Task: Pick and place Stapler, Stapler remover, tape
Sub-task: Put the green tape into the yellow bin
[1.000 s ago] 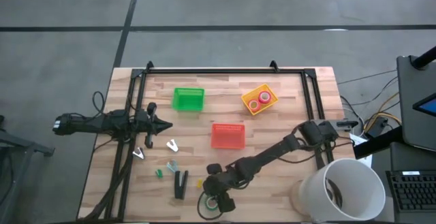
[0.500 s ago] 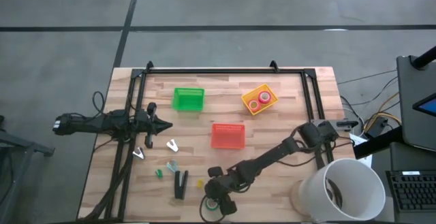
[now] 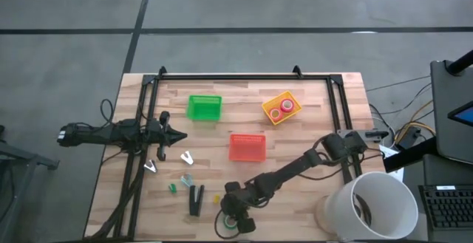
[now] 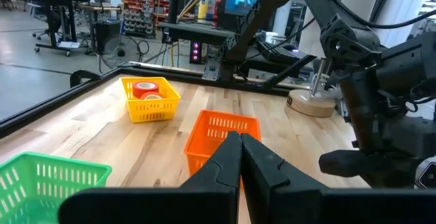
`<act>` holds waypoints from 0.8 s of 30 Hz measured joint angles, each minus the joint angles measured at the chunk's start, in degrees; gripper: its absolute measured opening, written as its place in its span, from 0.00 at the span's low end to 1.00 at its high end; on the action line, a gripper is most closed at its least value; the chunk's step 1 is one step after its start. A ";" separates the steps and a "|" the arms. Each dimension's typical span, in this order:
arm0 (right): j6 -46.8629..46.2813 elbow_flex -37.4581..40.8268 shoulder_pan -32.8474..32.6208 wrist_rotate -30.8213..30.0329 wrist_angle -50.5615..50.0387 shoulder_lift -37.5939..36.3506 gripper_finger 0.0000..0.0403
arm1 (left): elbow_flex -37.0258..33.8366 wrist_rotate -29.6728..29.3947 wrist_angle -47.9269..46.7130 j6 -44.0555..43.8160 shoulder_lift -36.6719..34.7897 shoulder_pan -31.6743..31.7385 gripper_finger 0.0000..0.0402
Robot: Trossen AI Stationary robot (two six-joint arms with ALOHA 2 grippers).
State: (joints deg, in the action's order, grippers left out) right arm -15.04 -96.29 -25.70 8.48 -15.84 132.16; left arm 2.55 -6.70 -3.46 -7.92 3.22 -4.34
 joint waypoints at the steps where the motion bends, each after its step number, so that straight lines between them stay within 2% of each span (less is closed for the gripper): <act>1: 0.12 0.00 -0.02 -0.49 -0.03 -0.01 0.24 | 0.00 0.02 0.00 0.02 0.02 0.02 0.02; 8: 2.64 0.08 0.97 -1.77 -2.51 -1.89 0.10 | 0.00 0.01 0.00 0.00 0.02 0.00 0.02; 14: 2.36 0.09 2.61 -3.57 -7.68 -6.90 0.08 | 0.00 0.00 0.00 0.01 0.02 0.00 0.02; 16: 2.37 0.09 2.87 -6.38 -10.00 -9.04 0.09 | 0.00 0.02 0.00 0.00 0.02 0.00 0.02; 21: 4.26 0.09 3.38 -18.94 -20.70 -15.03 0.09 | 0.00 0.00 0.00 0.00 0.02 0.01 0.02; 24: 4.58 0.25 4.68 -24.08 -25.86 -18.72 0.09 | 0.00 0.02 -0.02 0.00 0.04 0.02 0.02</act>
State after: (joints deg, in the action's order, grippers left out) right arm -10.46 -96.04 -21.02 -15.61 -41.70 113.44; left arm 2.55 -6.68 -3.49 -7.92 3.27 -4.32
